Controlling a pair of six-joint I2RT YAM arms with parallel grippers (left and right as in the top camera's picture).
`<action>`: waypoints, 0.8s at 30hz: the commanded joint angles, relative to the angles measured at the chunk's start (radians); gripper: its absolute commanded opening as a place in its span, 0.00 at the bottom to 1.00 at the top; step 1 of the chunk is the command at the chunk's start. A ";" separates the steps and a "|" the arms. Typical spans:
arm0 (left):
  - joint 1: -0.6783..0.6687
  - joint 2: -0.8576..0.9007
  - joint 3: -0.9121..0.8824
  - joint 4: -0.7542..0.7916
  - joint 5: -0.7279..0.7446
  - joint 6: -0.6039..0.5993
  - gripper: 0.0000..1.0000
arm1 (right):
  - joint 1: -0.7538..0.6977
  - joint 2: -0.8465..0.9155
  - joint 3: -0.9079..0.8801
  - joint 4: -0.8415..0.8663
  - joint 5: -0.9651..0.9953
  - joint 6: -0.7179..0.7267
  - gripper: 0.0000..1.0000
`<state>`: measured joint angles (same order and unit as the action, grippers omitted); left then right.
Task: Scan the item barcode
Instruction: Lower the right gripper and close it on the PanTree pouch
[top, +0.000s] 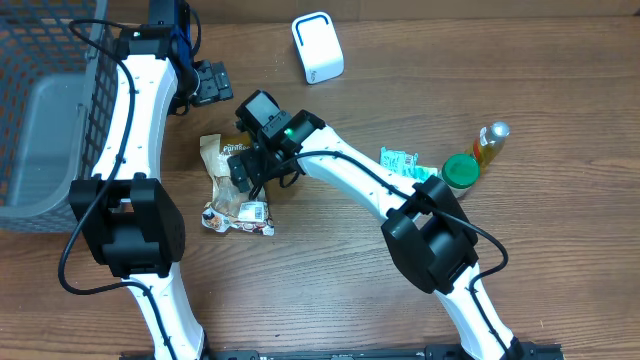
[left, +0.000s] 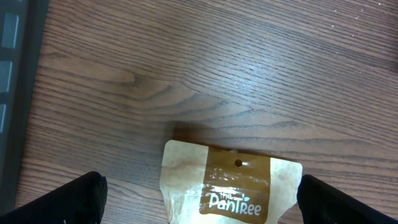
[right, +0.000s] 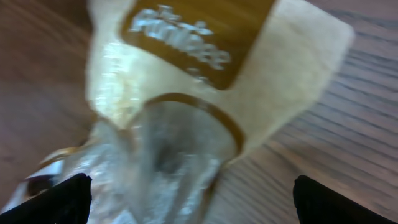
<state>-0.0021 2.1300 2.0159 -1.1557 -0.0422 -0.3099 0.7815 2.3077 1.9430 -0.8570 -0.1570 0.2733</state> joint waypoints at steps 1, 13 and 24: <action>-0.004 -0.005 0.013 0.001 -0.010 0.019 1.00 | 0.004 0.009 -0.006 0.003 0.091 0.014 1.00; -0.004 -0.005 0.013 0.001 -0.010 0.019 0.99 | 0.005 0.009 -0.006 0.019 0.092 0.072 1.00; -0.004 -0.005 0.013 0.001 -0.010 0.019 0.99 | 0.011 0.010 -0.006 0.112 0.093 0.071 0.98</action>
<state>-0.0021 2.1300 2.0159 -1.1557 -0.0422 -0.3099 0.7841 2.3108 1.9408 -0.7578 -0.0734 0.3370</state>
